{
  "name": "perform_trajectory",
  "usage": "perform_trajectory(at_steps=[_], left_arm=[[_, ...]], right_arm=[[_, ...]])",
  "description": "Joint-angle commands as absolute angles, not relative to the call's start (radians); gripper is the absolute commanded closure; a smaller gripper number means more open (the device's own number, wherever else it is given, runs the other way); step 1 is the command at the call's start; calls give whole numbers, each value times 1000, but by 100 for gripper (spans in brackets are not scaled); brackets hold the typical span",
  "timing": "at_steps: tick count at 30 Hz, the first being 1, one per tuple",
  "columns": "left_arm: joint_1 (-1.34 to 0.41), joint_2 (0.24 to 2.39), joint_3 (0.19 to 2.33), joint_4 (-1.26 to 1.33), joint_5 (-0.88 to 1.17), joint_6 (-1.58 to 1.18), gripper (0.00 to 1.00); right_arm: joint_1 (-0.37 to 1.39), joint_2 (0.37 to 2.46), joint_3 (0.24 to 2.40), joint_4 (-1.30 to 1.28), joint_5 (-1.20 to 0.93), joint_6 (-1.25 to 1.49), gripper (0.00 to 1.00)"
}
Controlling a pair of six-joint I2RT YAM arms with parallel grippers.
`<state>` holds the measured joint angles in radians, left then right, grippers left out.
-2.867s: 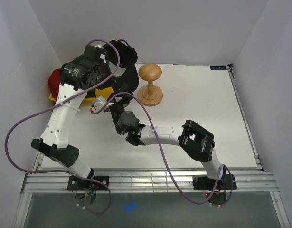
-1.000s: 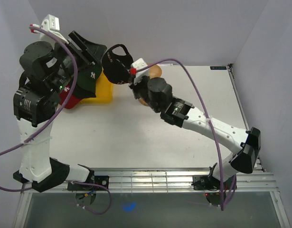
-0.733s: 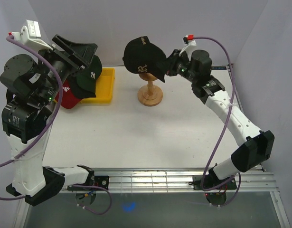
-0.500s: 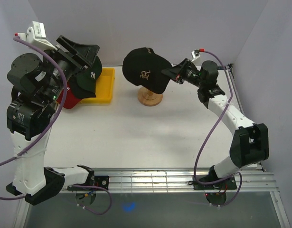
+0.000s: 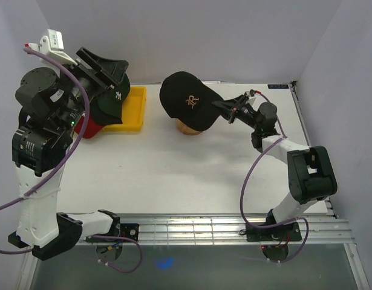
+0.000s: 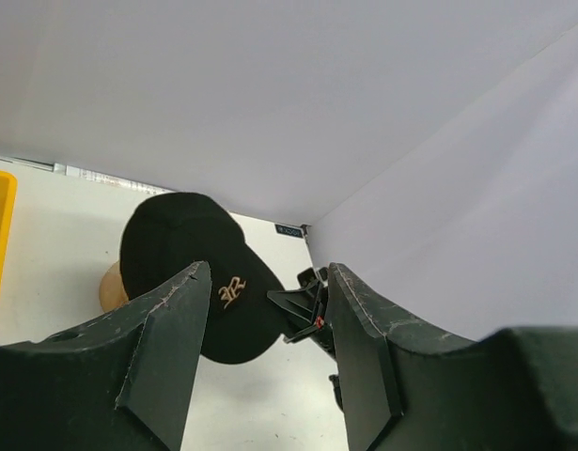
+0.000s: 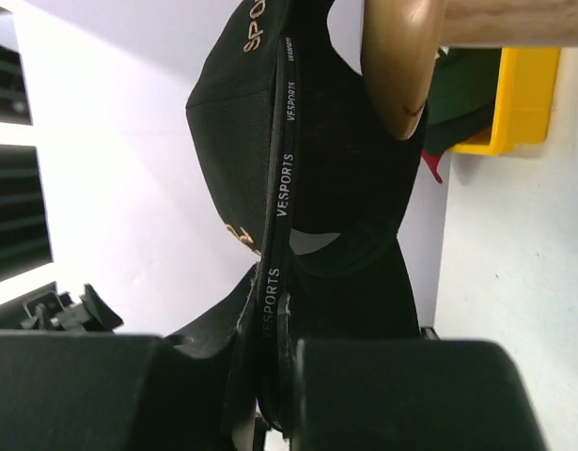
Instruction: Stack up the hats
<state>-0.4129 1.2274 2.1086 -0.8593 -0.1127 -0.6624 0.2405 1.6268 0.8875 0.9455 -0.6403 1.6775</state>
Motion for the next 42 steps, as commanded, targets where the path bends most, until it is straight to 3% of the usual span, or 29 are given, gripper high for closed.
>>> perform_trajectory(at_steps=[1, 11, 17, 42], left_arm=[[-416, 1212, 2108, -877, -126, -644, 37], [-416, 1219, 2118, -894, -129, -627, 37], [-416, 1230, 2137, -910, -132, -620, 37], [-416, 1212, 2102, -931, -147, -611, 37]], right_arm=[[224, 1629, 847, 1210, -555, 1801, 92], [224, 1657, 885, 1284, -424, 1858, 92], [225, 1672, 1020, 1155, -382, 1859, 92], [295, 1764, 704, 1316, -359, 1971, 92]])
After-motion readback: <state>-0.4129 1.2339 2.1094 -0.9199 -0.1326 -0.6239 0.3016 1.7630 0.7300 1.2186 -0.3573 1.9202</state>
